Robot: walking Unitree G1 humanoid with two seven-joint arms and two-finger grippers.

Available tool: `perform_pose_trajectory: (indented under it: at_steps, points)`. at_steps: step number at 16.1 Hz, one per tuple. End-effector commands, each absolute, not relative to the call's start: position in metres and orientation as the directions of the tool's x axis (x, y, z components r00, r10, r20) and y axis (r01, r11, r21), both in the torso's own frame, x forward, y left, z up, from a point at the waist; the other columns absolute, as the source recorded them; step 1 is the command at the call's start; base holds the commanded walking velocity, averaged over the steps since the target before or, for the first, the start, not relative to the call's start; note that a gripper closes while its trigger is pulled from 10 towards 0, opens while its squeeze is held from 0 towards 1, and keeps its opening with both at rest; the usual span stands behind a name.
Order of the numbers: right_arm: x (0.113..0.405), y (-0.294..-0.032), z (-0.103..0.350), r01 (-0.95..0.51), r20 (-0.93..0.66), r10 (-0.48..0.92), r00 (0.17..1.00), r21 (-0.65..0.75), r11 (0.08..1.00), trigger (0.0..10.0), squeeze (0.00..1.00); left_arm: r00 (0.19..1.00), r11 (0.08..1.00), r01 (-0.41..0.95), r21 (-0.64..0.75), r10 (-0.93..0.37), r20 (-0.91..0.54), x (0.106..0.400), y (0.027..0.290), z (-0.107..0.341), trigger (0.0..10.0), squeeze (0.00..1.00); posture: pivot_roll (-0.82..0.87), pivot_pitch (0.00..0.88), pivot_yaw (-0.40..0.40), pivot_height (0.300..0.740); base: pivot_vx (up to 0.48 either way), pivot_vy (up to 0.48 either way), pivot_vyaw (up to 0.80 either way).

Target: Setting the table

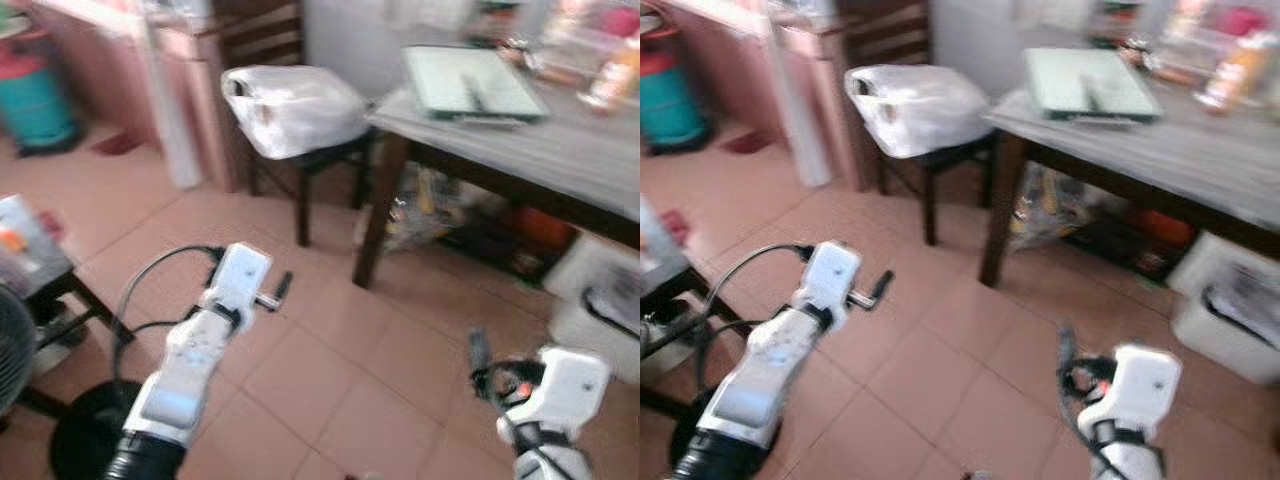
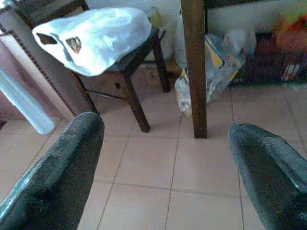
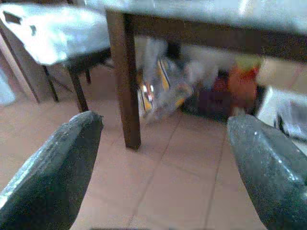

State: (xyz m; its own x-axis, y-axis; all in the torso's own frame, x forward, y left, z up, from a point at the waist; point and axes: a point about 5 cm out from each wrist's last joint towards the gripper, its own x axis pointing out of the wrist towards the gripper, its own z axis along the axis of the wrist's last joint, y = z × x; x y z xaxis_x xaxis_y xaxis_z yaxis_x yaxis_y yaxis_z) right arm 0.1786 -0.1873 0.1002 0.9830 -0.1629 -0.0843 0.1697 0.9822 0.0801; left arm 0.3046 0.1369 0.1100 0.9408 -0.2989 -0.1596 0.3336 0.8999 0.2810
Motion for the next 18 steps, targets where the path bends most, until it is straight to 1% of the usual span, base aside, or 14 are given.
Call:
perform_pose_trajectory:
  at_steps: [1, 8, 11, 16, 18]
  points:
    - [0.178, -0.1924, 0.1013, 0.189, -0.084, -0.184, 0.979, 0.067, 0.98, 10.0, 0.0, 0.941, 0.902, 0.334, 0.274, -0.303, -0.15, 0.3048, 0.1333, 0.1111, 10.0, 0.0, -0.01, 0.128, -0.004, 0.74, 0.0, 0.0, -0.78]
    - [0.1787, -0.1921, 0.1025, 0.183, -0.081, -0.177, 0.981, 0.064, 0.981, 10.0, 0.0, 0.953, 0.931, 0.301, 0.207, -0.29, -0.082, 0.303, 0.1363, 0.1133, 10.0, 0.0, 0.0, 0.135, -0.018, 0.74, 0.0, 0.0, -0.77]
    - [0.178, -0.1912, 0.1033, 0.178, -0.079, -0.173, 0.982, 0.061, 0.982, 10.0, 0.0, 0.955, 0.938, 0.295, 0.183, -0.286, -0.073, 0.3005, 0.1406, 0.1107, 10.0, 0.0, 0.0, 0.14, -0.02, 0.74, 0.0, 0.0, 0.0]
    - [0.1775, -0.1917, 0.1041, 0.178, -0.078, -0.173, 0.982, 0.057, 0.982, 10.0, 0.0, 0.958, 0.943, 0.288, 0.167, -0.281, -0.064, 0.3024, 0.1371, 0.1124, 10.0, 0.0, 0.0, 0.144, -0.019, 0.74, 0.0, 0.0, 0.0]
    - [0.1775, -0.1904, 0.1038, 0.171, -0.079, -0.166, 0.983, 0.057, 0.984, 10.0, 0.0, 0.968, 0.959, 0.249, 0.134, -0.242, -0.064, 0.3025, 0.1424, 0.1103, 10.0, 0.0, 0.0, 0.142, -0.02, 0.74, 0.0, 0.0, 0.0]
